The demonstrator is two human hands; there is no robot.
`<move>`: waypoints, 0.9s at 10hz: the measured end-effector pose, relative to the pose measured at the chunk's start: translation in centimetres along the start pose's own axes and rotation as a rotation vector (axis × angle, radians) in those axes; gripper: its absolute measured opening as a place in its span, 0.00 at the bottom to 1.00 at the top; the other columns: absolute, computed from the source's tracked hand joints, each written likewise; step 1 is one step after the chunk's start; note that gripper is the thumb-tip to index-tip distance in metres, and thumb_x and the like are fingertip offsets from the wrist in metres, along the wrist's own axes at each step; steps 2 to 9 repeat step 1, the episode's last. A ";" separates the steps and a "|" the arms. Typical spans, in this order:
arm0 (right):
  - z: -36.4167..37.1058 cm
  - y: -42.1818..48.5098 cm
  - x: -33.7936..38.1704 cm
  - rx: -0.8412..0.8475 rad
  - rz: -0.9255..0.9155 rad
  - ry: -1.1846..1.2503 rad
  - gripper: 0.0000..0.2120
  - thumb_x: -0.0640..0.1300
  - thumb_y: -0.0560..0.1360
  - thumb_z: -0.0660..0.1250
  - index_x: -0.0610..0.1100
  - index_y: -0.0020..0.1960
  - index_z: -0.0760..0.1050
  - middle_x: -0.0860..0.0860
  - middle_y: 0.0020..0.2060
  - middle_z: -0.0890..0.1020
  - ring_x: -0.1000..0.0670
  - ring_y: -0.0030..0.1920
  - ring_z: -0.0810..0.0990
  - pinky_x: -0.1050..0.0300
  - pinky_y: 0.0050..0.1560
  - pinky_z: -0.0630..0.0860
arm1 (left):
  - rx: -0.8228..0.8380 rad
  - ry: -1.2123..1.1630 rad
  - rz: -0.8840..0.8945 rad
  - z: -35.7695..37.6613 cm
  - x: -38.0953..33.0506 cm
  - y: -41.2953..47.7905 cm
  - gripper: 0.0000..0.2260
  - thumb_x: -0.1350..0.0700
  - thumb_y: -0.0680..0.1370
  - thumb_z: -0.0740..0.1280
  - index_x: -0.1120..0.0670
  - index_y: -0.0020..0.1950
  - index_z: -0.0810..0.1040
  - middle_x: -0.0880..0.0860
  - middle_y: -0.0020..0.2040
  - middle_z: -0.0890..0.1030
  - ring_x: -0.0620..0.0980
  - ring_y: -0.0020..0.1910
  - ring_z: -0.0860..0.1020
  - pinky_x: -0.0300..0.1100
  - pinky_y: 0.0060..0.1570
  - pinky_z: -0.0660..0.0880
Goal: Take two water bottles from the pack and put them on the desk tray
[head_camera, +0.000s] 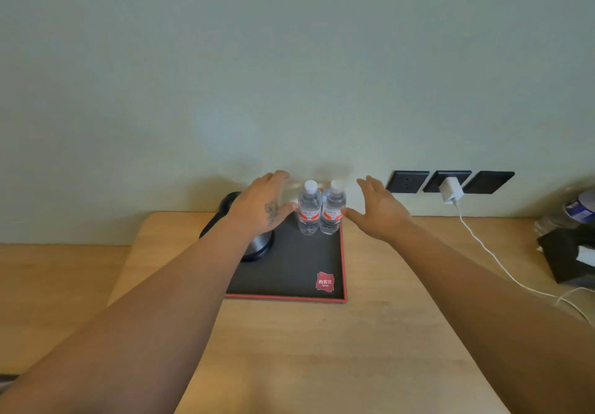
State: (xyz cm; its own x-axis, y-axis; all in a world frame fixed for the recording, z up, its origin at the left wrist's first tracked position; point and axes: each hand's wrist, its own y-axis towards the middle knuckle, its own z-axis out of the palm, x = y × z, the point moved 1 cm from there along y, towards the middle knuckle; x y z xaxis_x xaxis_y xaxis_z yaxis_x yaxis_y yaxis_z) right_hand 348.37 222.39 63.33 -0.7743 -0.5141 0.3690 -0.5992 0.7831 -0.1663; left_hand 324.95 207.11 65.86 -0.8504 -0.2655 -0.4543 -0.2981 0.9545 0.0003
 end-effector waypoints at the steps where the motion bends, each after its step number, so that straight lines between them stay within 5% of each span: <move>1: -1.8 -3.0 1.7 -0.104 -0.030 -0.057 0.40 0.69 0.78 0.64 0.51 0.83 0.62 0.45 0.85 0.58 0.40 0.82 0.61 0.40 0.79 0.65 | -0.039 0.112 0.004 -3.5 -0.3 -2.4 0.32 0.41 0.80 0.72 0.52 0.80 0.69 0.57 0.69 0.81 0.62 0.67 0.79 0.58 0.67 0.76; 9: -1.8 -3.0 1.7 -0.104 -0.030 -0.057 0.40 0.69 0.78 0.64 0.51 0.83 0.62 0.45 0.85 0.58 0.40 0.82 0.61 0.40 0.79 0.65 | -0.039 0.112 0.004 -3.5 -0.3 -2.4 0.32 0.41 0.80 0.72 0.52 0.80 0.69 0.57 0.69 0.81 0.62 0.67 0.79 0.58 0.67 0.76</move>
